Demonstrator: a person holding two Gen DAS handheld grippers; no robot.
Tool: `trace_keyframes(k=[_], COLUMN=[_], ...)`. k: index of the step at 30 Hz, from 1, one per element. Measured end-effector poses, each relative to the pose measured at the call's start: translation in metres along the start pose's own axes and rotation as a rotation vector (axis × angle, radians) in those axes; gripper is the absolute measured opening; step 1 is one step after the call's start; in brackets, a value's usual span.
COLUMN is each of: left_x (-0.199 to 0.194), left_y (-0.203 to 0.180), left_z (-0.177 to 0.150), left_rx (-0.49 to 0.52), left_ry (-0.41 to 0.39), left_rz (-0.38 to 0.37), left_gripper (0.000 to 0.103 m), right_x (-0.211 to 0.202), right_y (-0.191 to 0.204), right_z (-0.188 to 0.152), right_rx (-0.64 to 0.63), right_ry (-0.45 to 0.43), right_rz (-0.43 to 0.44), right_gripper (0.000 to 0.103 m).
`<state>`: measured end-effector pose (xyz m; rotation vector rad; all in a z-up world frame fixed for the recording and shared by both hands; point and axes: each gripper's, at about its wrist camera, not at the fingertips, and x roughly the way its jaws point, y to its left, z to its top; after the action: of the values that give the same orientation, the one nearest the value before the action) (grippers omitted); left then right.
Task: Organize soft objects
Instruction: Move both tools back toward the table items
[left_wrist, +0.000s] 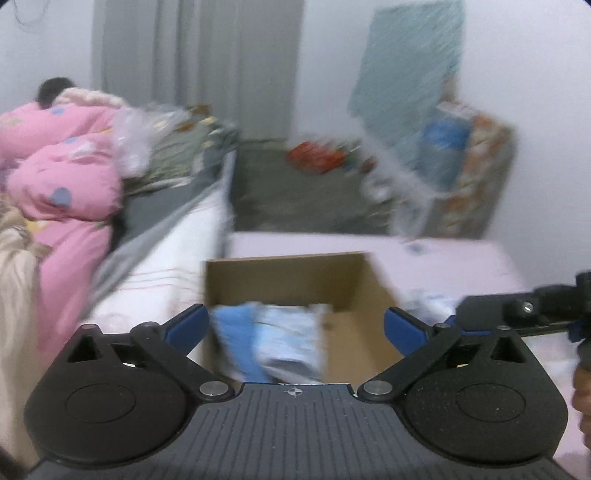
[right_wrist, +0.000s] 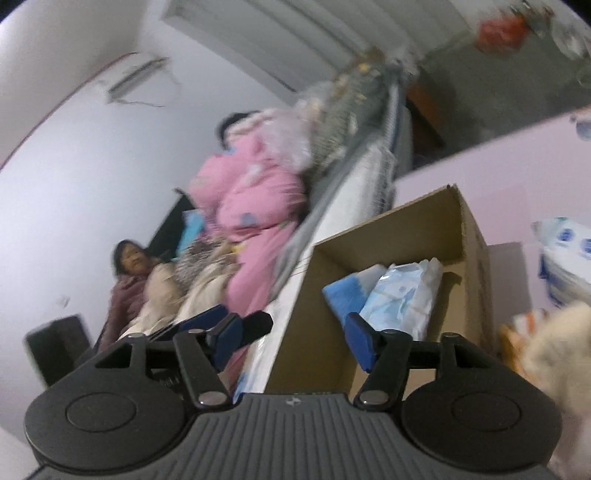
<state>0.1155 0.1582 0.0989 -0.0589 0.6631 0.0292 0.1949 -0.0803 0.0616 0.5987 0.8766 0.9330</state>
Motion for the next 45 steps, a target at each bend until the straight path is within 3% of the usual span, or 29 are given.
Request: trace_keyframes(k=[4,7,13,16,19,22,25,29,33,40,45], left_x=[-0.049,-0.076,-0.092,-0.082,-0.072,-0.063,-0.048,-0.028,-0.017,-0.005,-0.002], left_y=[-0.011,-0.025,-0.064,-0.086,-0.112,-0.142,-0.167,-0.185,-0.195,-0.195,-0.192], left_z=[-0.02,-0.04,-0.084,-0.104,-0.124,-0.141,-0.156,-0.168,-0.181,-0.195,-0.199], left_rx=[-0.054,-0.071,-0.111,-0.134,-0.082,0.012,0.114,0.175,0.231,0.257,0.243], left_ry=[-0.078,-0.095,-0.037,-0.009,-0.044,-0.072,-0.049,-0.026,-0.024,0.004,0.019], left_rz=[-0.189,-0.327,-0.477,-0.522,-0.51,-0.461,-0.415,-0.357,-0.295,-0.239,-0.249], left_gripper=[0.103,0.103,0.103,0.103,0.103,0.103,0.1,0.096,0.082,0.074,0.069], right_x=[-0.088,-0.164,-0.277,-0.3,-0.301,-0.286,-0.262,-0.221,-0.179,-0.132,-0.123], right_y=[0.01,0.013,0.001,-0.017,-0.039,-0.068,-0.095,-0.128,-0.144,-0.155,-0.165], right_z=[-0.031,-0.06,-0.114,-0.135,-0.148,-0.151,-0.147,-0.143,-0.142,-0.131,-0.13], right_rx=[-0.064,-0.104,-0.121,-0.088,-0.055,-0.021,0.009,0.048,0.045,0.022,0.043], right_ry=[-0.064,-0.149,-0.343,-0.395,-0.402,-0.384,-0.339,-0.241,-0.17,-0.139,-0.13], right_rz=[0.02,-0.013,-0.103,-0.115,-0.125,-0.193,-0.252,-0.223,-0.212,-0.23,-0.234], right_gripper=[0.1,0.1,0.1,0.1,0.1,0.1,0.099,0.089,0.077,0.068,0.064])
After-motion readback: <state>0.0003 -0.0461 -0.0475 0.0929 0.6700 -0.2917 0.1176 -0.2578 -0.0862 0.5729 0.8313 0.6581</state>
